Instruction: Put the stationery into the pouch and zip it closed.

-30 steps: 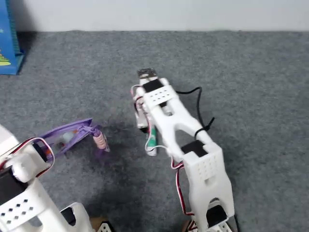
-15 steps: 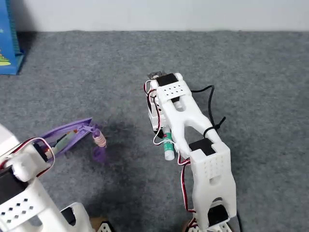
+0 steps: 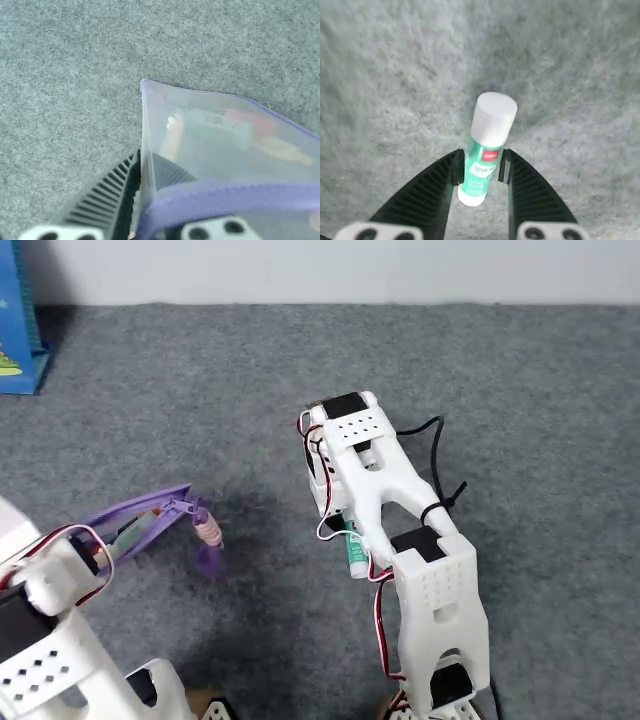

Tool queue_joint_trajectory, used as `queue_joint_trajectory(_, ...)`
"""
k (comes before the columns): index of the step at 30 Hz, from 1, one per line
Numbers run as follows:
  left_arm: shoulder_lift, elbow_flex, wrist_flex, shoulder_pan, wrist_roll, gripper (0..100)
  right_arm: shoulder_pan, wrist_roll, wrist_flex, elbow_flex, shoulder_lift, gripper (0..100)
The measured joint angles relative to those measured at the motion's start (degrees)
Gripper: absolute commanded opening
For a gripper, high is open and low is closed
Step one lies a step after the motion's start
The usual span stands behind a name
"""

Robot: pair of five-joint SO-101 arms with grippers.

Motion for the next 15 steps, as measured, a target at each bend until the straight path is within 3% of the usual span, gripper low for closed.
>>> queue_joint_trajectory(15,-0.09,2.46,-0.53,-0.18,0.0,1,-0.62,1.41,-1.05,0.09,-3.52,10.7)
